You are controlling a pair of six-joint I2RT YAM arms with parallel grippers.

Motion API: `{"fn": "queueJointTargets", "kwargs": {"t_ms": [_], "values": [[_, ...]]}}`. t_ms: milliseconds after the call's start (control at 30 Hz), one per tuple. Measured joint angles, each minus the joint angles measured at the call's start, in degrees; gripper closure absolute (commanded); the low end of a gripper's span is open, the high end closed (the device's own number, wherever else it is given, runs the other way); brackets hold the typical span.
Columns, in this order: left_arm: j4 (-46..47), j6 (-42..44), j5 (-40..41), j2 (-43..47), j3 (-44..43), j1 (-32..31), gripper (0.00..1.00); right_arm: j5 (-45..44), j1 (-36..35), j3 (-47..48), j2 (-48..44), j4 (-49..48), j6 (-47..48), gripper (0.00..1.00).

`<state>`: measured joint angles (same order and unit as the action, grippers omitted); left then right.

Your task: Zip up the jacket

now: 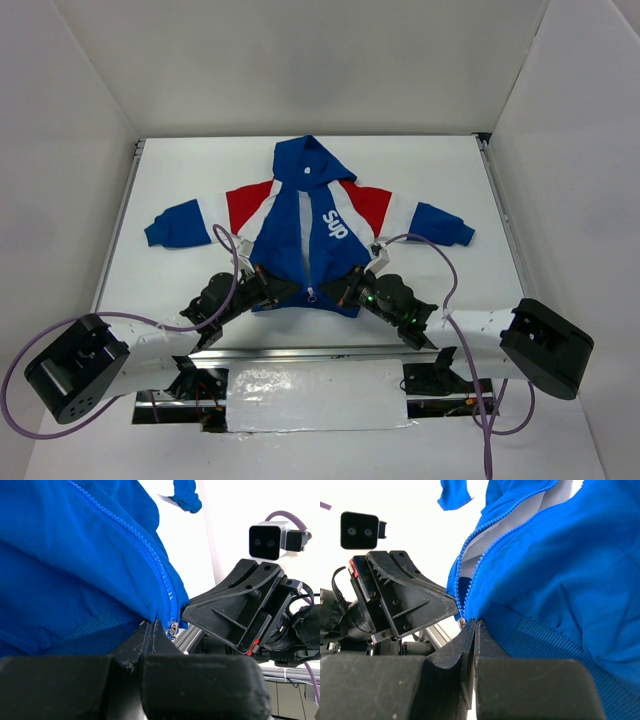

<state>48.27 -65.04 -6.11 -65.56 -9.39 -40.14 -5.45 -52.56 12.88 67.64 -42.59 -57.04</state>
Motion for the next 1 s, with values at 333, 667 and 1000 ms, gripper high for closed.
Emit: {"fn": "queueJointTargets", "kwargs": {"t_ms": [333, 667, 1000], "values": [[-1.0, -1.7, 1.6, 0.0, 0.0, 0.0, 1.00, -2.6, -1.1, 2.1, 1.4, 1.3, -0.6, 1.00], [-1.3, -4.0, 3.2, 0.2, 0.0, 0.0, 1.00, -9.3, -4.9, 4.4, 2.3, 2.8, -2.8, 1.00], [-1.8, -5.6, 3.8, 0.3, 0.0, 0.0, 1.00, -21.9, -9.5, 6.0, 2.3, 10.9, -11.0, 1.00]]}}
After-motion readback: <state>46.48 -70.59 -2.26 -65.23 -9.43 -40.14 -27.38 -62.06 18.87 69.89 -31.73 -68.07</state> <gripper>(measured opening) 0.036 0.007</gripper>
